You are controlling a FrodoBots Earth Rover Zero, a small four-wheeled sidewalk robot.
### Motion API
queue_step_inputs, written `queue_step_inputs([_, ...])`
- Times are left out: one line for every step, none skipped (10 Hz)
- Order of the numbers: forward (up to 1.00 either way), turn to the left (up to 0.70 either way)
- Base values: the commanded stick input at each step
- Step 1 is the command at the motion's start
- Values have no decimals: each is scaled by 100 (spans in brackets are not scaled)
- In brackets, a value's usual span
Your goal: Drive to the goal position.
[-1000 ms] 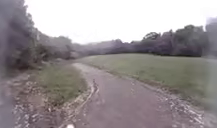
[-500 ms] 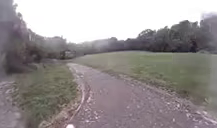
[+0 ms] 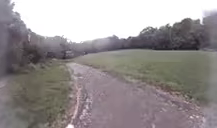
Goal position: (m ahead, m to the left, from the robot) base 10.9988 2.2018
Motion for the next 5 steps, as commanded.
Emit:
queue_step_inputs([85, 30])
queue_step_inputs([85, 12])
queue_step_inputs([85, 0])
queue_step_inputs([85, 0])
queue_step_inputs([85, 0])
